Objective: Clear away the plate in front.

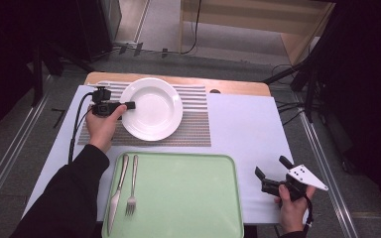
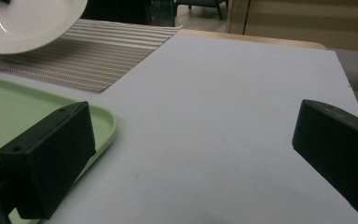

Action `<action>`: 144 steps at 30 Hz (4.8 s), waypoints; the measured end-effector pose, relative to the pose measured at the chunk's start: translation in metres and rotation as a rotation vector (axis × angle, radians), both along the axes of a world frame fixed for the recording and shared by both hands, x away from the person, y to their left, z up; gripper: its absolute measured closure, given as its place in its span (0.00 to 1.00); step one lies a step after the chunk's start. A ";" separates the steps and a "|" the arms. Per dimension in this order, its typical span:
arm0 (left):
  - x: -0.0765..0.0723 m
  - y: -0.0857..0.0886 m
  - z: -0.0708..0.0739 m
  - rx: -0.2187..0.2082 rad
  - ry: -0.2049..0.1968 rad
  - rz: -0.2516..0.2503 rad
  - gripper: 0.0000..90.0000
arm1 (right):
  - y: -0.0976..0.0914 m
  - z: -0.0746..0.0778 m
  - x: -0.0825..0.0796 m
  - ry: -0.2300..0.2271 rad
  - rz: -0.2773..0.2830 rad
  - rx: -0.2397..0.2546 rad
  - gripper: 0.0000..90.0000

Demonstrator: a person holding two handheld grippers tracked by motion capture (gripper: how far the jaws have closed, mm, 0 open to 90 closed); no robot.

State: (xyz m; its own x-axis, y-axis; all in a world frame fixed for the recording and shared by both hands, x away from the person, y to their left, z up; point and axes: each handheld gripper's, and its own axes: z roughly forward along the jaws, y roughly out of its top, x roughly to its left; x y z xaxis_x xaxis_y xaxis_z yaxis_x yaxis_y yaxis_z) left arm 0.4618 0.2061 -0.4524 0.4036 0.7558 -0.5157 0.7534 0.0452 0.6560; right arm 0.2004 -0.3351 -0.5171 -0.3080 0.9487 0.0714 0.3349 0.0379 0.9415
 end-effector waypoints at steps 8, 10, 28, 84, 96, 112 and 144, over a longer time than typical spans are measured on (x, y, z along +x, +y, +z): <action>-0.006 -0.005 0.001 0.019 -0.007 -0.030 0.90 | 0.001 0.000 0.001 -0.006 0.005 -0.004 0.00; -0.009 -0.008 0.001 0.013 -0.011 -0.039 0.90 | 0.001 0.000 0.001 -0.005 0.003 -0.006 0.00; -0.029 -0.017 0.000 -0.030 -0.009 -0.117 0.90 | 0.002 0.001 0.000 -0.001 0.006 -0.007 0.00; -0.132 -0.044 -0.012 -0.084 0.044 -0.391 0.90 | 0.003 0.001 -0.001 -0.006 0.008 -0.013 0.00; -0.148 -0.054 -0.026 -0.061 0.088 -0.457 0.89 | 0.003 0.001 -0.001 -0.006 0.005 -0.013 0.00; -0.156 -0.067 -0.038 -0.053 0.172 -0.557 0.89 | 0.002 0.001 -0.001 -0.005 0.004 -0.012 0.00; -0.156 -0.079 -0.027 0.306 0.013 -0.479 0.66 | 0.003 0.001 -0.001 -0.003 0.007 -0.022 0.00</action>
State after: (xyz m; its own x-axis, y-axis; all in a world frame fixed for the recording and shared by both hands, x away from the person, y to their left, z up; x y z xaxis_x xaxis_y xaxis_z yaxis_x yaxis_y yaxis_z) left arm 0.3059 0.1270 -0.4794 0.7336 0.6054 -0.3089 0.6507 -0.4946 0.5761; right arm 0.1994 -0.3322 -0.5162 -0.3148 0.9479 0.0493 0.3316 0.0612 0.9414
